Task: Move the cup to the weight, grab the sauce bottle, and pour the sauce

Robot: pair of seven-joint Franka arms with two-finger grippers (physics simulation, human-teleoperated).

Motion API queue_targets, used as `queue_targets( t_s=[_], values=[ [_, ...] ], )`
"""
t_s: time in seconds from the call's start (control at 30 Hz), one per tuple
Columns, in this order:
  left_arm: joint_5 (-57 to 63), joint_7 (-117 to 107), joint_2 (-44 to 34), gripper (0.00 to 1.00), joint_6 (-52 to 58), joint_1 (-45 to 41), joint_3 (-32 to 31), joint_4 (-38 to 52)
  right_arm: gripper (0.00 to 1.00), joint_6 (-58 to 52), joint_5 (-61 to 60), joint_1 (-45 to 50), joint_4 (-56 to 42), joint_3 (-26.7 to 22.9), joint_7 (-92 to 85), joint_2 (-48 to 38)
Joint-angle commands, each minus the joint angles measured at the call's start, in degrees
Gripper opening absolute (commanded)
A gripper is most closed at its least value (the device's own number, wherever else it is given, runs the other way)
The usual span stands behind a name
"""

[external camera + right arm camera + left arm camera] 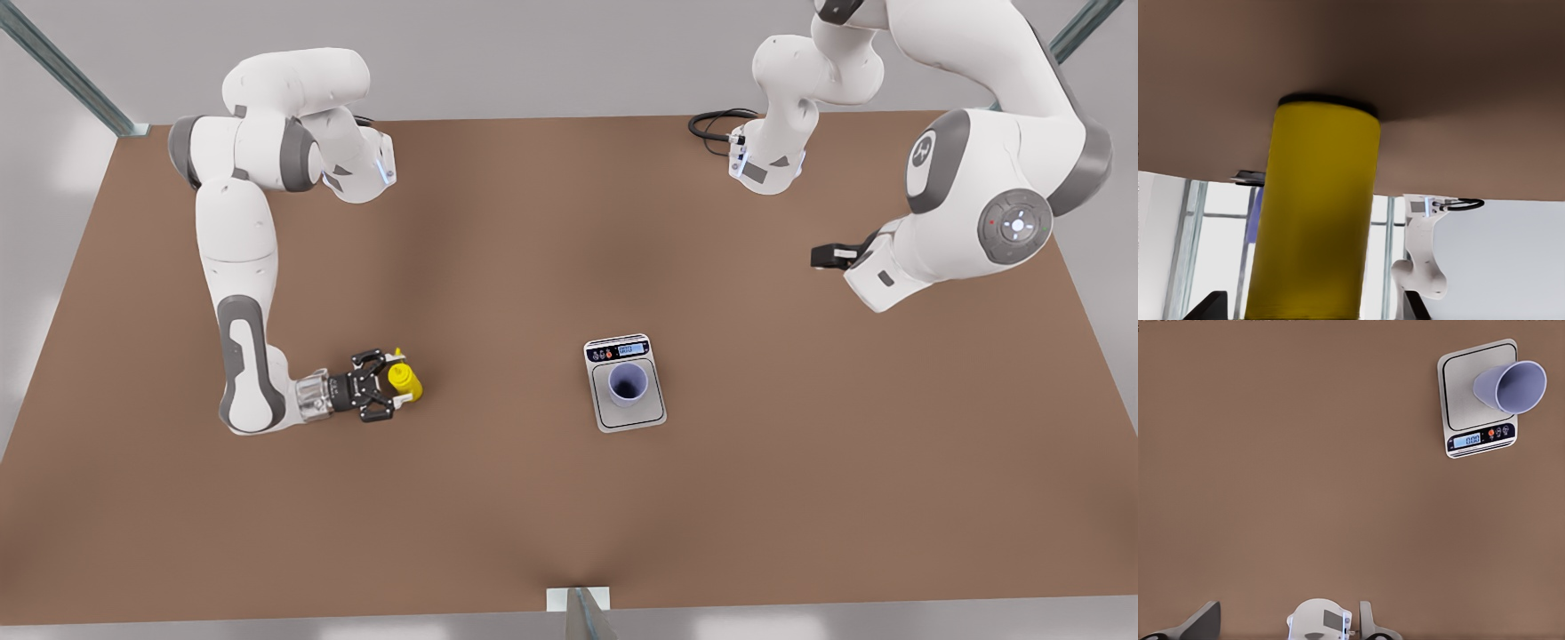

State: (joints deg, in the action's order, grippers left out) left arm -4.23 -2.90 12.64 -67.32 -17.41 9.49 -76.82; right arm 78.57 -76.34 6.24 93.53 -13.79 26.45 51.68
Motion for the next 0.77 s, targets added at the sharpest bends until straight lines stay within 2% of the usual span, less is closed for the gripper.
queue_targets(
  t_s=[0.0,0.23,0.37,0.47,0.53,0.57,0.63,0.67,0.73],
  values=[
    [0.01,0.0,0.02,1.0,0.0,-0.08,0.0,0.0,1.0,0.0,-0.04,0.0,-0.1,-0.18,0.09,-0.09],
    [0.01,0.0,-0.07,1.0,0.0,0.01,0.0,0.0,1.0,-0.62,3.04,-0.08,-0.45,-2.73,-0.79,-0.27],
    [0.01,0.0,-0.07,1.0,0.09,0.01,0.0,0.0,1.0,-0.09,4.35,0.0,-3.0,-6.42,-0.7,-0.27],
    [0.01,0.0,-0.24,1.0,0.0,0.01,0.0,0.09,1.0,0.0,16.83,-0.44,-10.03,-7.57,-0.61,-5.62],
    [-0.51,0.0,0.02,1.0,0.09,0.01,0.26,1.93,1.0,0.0,25.61,0.0,-12.49,-7.57,-1.14,-12.82],
    [-0.51,0.26,0.11,1.0,-0.18,0.01,0.53,2.55,1.0,1.23,33.61,1.23,-13.28,-7.48,-7.37,-18.1],
    [-0.43,0.7,0.2,1.0,-0.44,0.01,0.62,3.25,1.0,5.18,50.57,3.17,-13.28,-4.32,-18.36,-29.7],
    [-0.42,0.7,0.28,1.0,-0.53,0.01,0.62,3.25,1.0,8.08,60.24,2.73,-13.37,1.92,-19.95,-34.54],
    [-0.42,0.62,0.28,1.0,-0.53,0.01,0.62,3.25,1.0,10.72,70.61,1.23,-12.76,11.41,-20.04,-39.99]
  ],
)
